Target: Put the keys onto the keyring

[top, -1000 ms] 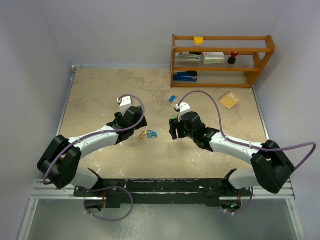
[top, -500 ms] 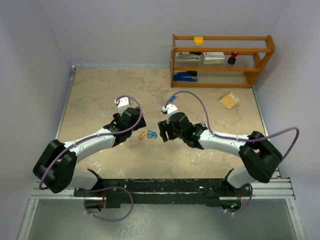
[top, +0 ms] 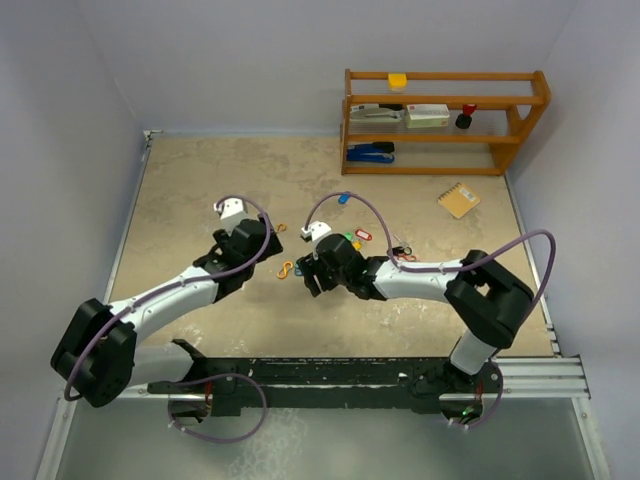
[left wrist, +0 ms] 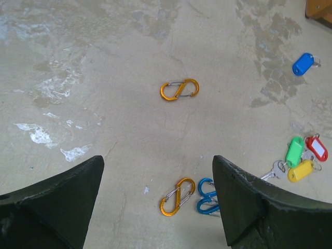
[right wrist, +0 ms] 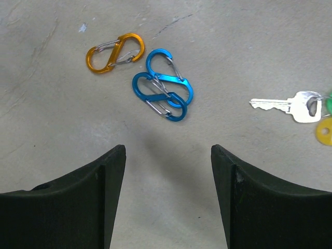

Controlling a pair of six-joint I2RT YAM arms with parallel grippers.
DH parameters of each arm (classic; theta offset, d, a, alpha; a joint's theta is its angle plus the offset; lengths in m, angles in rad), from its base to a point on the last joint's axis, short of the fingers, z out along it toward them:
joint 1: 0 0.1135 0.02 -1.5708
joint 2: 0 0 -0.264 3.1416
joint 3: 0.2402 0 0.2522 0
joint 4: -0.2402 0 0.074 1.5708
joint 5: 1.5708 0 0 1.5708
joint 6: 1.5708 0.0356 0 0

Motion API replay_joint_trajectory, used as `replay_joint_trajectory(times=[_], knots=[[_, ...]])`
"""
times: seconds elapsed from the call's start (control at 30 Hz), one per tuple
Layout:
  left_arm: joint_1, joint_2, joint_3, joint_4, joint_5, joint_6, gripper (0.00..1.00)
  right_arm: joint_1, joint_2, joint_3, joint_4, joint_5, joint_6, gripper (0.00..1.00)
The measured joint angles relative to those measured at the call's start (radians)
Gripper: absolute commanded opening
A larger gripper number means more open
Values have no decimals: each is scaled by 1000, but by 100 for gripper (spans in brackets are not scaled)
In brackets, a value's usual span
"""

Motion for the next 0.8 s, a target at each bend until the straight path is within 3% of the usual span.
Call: replay_joint_trajectory(times=[0.37, 0.8], knots=[[24, -125, -50, -8, -74, -42, 86, 68, 90, 88, 31, -31, 4, 70], [42, -163, -52, -29, -100, -50, 87, 76, 153, 114, 53, -56, 9, 70]])
